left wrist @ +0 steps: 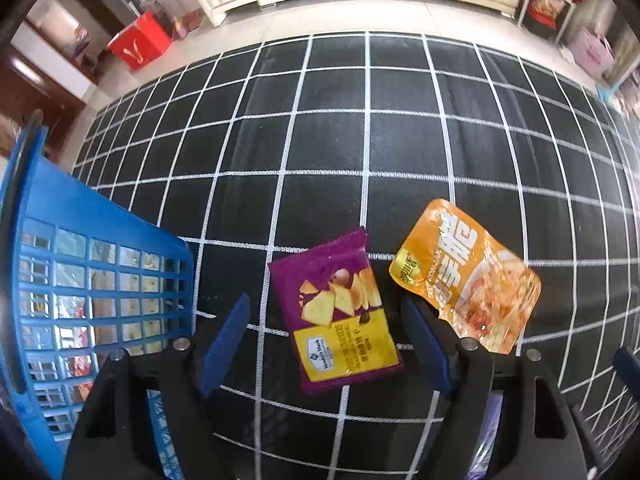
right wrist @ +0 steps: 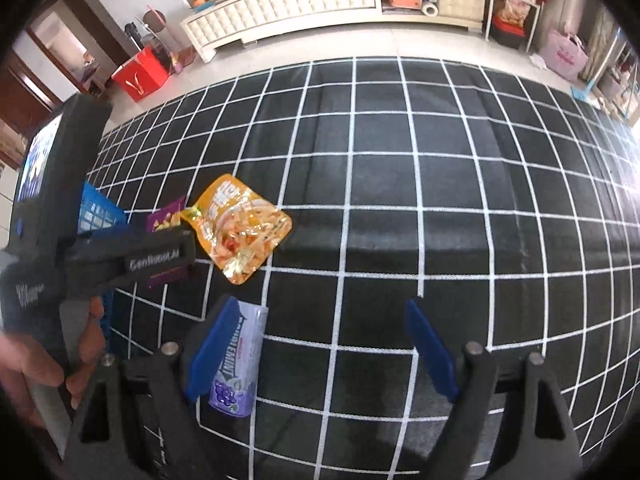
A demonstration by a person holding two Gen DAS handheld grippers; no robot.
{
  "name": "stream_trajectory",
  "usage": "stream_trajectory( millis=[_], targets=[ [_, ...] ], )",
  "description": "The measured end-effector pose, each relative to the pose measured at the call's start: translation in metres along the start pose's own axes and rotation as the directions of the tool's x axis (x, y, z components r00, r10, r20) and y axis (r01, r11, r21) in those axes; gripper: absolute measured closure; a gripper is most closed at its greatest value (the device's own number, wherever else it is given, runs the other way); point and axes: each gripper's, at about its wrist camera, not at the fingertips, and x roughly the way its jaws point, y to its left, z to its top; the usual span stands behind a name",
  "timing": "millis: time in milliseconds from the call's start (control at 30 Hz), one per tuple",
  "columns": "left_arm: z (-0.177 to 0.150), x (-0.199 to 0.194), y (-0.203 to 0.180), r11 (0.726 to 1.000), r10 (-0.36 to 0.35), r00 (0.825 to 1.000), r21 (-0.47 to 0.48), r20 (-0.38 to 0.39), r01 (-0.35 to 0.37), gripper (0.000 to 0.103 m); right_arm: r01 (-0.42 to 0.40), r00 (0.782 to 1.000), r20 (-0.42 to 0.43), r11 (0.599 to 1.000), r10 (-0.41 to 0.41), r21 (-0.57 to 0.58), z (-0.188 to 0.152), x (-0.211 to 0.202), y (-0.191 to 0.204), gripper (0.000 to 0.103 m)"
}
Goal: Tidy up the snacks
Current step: 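Grasp the purple chip bag with the left tool, then carry the purple chip bag into the basket and open the left tool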
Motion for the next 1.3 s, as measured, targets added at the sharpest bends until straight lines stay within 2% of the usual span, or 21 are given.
stream_trajectory(
  millis=[67,100,133,167,267,367,433,533,600,733,867,1000,1067,1133,1233,1300],
  targets=[
    [0.002,0.001,0.004,1.000,-0.013,1.000,-0.015,0.000,0.013,0.029,0.014,1.000,0.006,1.000,-0.014,-0.007,0.000,0.000,0.001,0.015],
    [0.003,0.002,0.006,0.999,-0.029,1.000,-0.015,0.003,0.029,0.038,0.014,1.000,0.006,1.000,-0.013,-0.008,-0.001,0.000,0.001,0.015],
    [0.002,0.000,0.007,0.999,-0.039,0.999,-0.011,0.007,0.039,0.052,0.009,1.000,0.003,1.000,-0.009,-0.006,-0.001,0.000,0.001,0.015],
    [0.002,-0.001,0.005,1.000,-0.016,1.000,0.008,0.012,0.016,0.055,0.003,1.000,0.001,1.000,-0.003,-0.002,-0.001,0.001,0.000,0.015],
    [-0.007,-0.005,-0.009,0.996,0.040,0.999,0.078,0.031,-0.042,0.056,-0.013,1.000,-0.009,1.000,0.013,0.012,-0.002,0.003,-0.002,0.015],
    [-0.012,-0.006,-0.011,0.996,0.015,0.999,0.086,0.029,-0.018,0.056,-0.010,1.000,-0.007,1.000,0.010,0.004,-0.004,0.004,0.001,0.015],
    [-0.023,-0.017,-0.013,0.992,0.046,0.996,0.118,0.071,-0.055,0.056,-0.001,1.000,0.008,1.000,0.001,-0.002,-0.004,0.002,0.002,0.015],
    [-0.041,-0.039,-0.016,0.980,0.044,0.990,0.189,0.136,-0.069,0.056,0.017,0.999,0.033,1.000,-0.017,-0.018,-0.004,-0.003,0.005,0.015],
    [-0.048,-0.055,-0.011,0.975,0.038,0.985,0.208,0.170,-0.074,0.056,-0.004,0.999,0.037,1.000,0.005,-0.015,-0.003,-0.006,0.005,0.015],
    [-0.054,-0.084,0.008,0.976,0.011,0.975,0.209,0.221,-0.058,0.056,-0.023,0.998,0.057,0.999,0.024,-0.024,-0.006,-0.016,0.009,0.016],
    [-0.076,-0.120,0.013,0.975,-0.018,0.965,0.217,0.263,-0.041,0.056,-0.051,0.996,0.075,0.997,0.054,-0.052,-0.008,-0.021,0.017,0.016],
    [-0.083,-0.150,0.045,0.981,-0.030,0.949,0.190,0.313,-0.032,0.056,-0.075,0.993,0.082,0.995,0.080,-0.063,-0.010,-0.019,0.030,0.016],
    [-0.085,-0.162,0.051,0.985,-0.019,0.943,0.171,0.331,-0.040,0.056,-0.065,0.995,0.075,0.993,0.072,-0.094,-0.011,-0.015,0.041,0.016],
    [-0.083,-0.167,0.073,0.988,-0.010,0.939,0.150,0.344,-0.045,0.056,-0.048,0.995,0.076,0.992,0.058,-0.118,-0.011,-0.013,0.048,0.016],
    [-0.093,-0.181,0.096,0.990,0.006,0.930,0.130,0.368,-0.058,0.056,-0.045,0.995,0.085,0.993,0.055,-0.111,-0.008,-0.013,0.051,0.016],
    [-0.095,-0.183,0.116,0.991,0.020,0.930,0.118,0.366,-0.068,0.056,-0.052,0.994,0.086,0.992,0.062,-0.111,-0.006,-0.012,0.052,0.016]
  ],
)
